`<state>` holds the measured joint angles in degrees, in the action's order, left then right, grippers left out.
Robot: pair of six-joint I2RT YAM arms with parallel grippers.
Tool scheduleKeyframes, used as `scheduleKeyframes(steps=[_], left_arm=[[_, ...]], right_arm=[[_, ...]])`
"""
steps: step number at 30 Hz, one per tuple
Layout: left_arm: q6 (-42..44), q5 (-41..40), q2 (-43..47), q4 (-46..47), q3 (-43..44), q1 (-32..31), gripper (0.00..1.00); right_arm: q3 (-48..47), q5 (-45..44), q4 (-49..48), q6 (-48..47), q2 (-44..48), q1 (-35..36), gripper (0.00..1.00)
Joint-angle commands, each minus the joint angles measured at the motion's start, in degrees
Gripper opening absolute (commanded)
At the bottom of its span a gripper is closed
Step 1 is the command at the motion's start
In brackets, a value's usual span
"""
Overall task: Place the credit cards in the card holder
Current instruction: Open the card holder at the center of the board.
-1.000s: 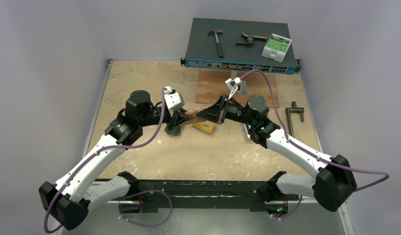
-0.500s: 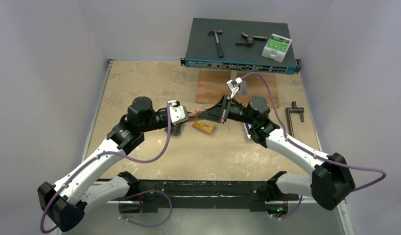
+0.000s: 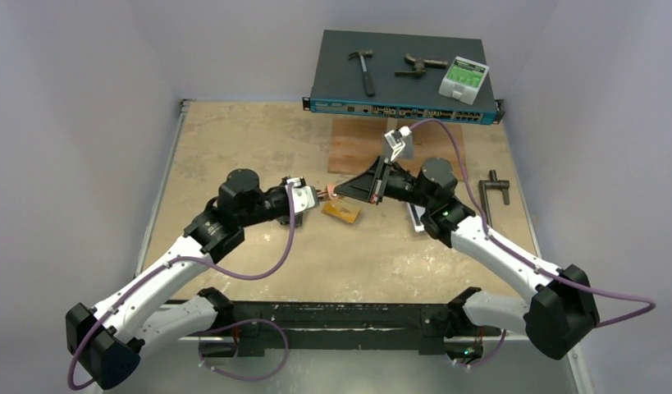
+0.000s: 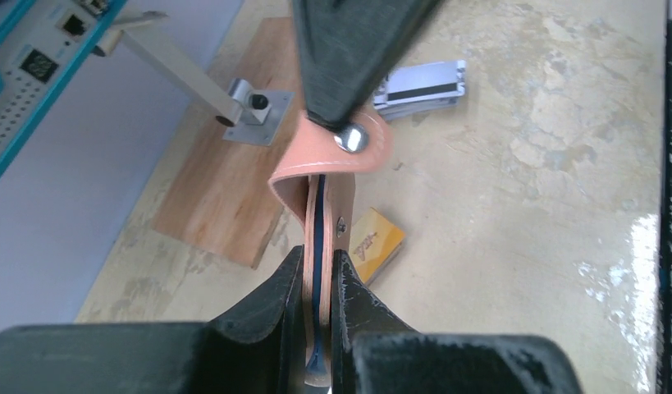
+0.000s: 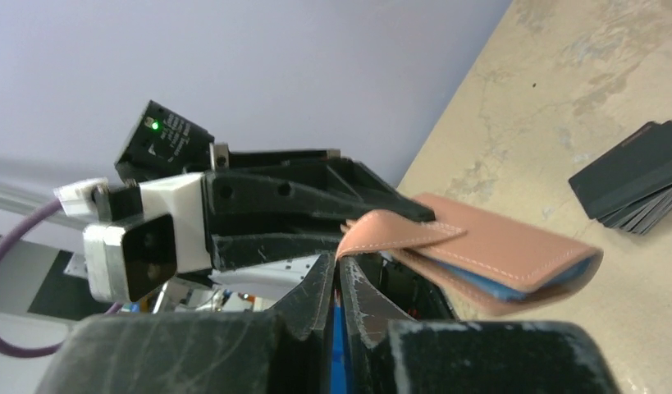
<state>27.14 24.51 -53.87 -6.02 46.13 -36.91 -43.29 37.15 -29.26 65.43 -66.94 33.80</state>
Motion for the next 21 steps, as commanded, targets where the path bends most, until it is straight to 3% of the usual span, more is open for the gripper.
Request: scheduleKeyframes(steps=[1, 3, 7, 8, 12, 21], left_arm=[[2.8, 5.7, -0.3, -10.3, 0.0, 0.5, 0.0], [3.7, 7.2, -0.8, -13.4, 0.8, 0.5, 0.0], [4.5, 11.6, -0.9, -20.2, 2.9, 0.5, 0.0], [4.0, 12.4, -0.9, -21.3, 3.1, 0.5, 0.0], [0.1, 13.6, -1.4, -21.7, 3.6, 0.5, 0.0], [-4.5, 16.4, -3.0, -20.9, 4.8, 0.8, 0.0]], right_arm=[[-8.6, 0.2, 8.0, -9.5, 4.5, -0.5, 0.12], [-11.7, -2.7, 17.3, -17.6, 4.9, -1.0, 0.23], [-19.7, -14.9, 36.9, -34.6, 5.8, -1.0, 0.68], [-20.8, -16.0, 39.9, -37.6, 5.8, -0.9, 0.73], [-21.2, -17.9, 46.3, -45.1, 7.7, 0.5, 0.8], [-18.2, -32.3, 52.1, -49.8, 4.2, 19.2, 0.8]])
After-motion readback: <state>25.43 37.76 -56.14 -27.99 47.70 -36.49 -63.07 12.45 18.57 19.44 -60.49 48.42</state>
